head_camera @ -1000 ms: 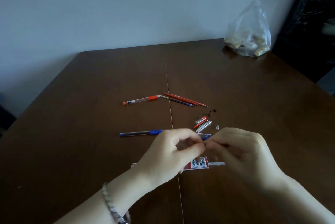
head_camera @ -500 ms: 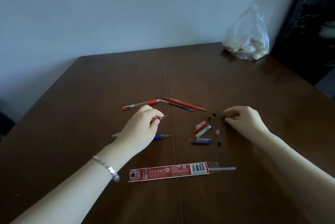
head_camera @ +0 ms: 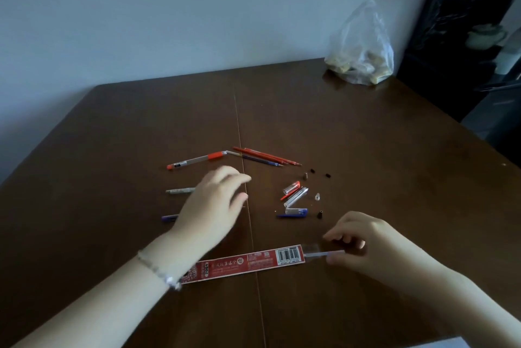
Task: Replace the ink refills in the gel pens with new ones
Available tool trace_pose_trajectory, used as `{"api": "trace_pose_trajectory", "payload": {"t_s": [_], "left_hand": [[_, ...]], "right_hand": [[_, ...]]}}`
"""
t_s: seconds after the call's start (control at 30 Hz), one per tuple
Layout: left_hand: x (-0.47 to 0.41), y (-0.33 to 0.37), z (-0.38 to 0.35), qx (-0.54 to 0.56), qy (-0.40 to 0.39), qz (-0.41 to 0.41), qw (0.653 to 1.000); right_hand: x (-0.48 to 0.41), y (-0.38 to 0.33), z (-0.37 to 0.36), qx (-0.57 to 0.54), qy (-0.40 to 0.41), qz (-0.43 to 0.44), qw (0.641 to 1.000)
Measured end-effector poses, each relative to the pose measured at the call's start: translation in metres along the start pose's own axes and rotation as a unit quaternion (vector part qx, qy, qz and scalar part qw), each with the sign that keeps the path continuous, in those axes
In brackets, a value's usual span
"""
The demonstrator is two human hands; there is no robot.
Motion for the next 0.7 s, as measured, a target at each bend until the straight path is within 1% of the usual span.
{"api": "trace_pose_trajectory", "payload": {"t_s": [0.03,0.1,0.17,0.2,0.27,0.33,0.4,0.43,0.5,0.53,0.6,0.7], "left_hand": [[0.007,0.018,0.001,0.023,-0.01,-0.024,0.999],[0.022,0.045,-0.006,0.05,-0.062,-0.056,0.995],[0.035,0.054,-0.022,0.031,-0.119,-0.065,0.99],[0.039,0.053,-0.029,0.021,-0.134,-0.064,0.989],[0.043,0.048,-0.035,0.025,-0.132,-0.049,0.99],[0.045,0.044,-0.038,0.039,-0.118,-0.04,0.991],[0.048,0.042,-0.039,0.05,-0.108,-0.037,0.992],[0.049,0.041,-0.04,0.055,-0.104,-0.035,0.992],[0.052,0.039,-0.04,0.07,-0.091,-0.022,0.993],[0.053,0.038,-0.04,0.075,-0.083,-0.019,0.994],[0.055,0.039,-0.04,0.075,-0.075,-0.026,0.994],[0.056,0.042,-0.038,0.075,-0.082,-0.029,0.993]], "right_hand": [[0.0,-0.001,-0.003,0.008,-0.005,0.001,1.0],[-0.001,-0.003,-0.006,0.019,0.0,0.005,1.0],[-0.002,-0.004,-0.008,0.031,0.0,0.01,0.999],[-0.003,-0.005,-0.008,0.039,-0.004,0.011,0.999],[-0.002,-0.006,-0.006,0.036,-0.006,0.013,0.999],[0.0,-0.001,0.005,-0.011,0.016,-0.008,1.0],[0.005,0.004,0.023,-0.119,0.07,-0.038,0.99],[0.008,0.007,0.032,-0.197,0.095,-0.054,0.974],[0.011,0.012,0.04,-0.355,0.124,-0.083,0.923],[0.011,0.013,0.041,-0.409,0.131,-0.095,0.898],[0.01,0.01,0.042,-0.479,0.151,-0.095,0.86],[0.009,0.002,0.061,-0.548,0.225,-0.049,0.804]]}}
Point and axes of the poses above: each hand's wrist, its own x-axis away from the middle knuckle, its own z-axis out of the back of the hand, y = z × x, the point moved 6 cm from there along -x, towards the middle knuckle, and after that the axes turned 13 degrees about -z, right-handed, at the moved point
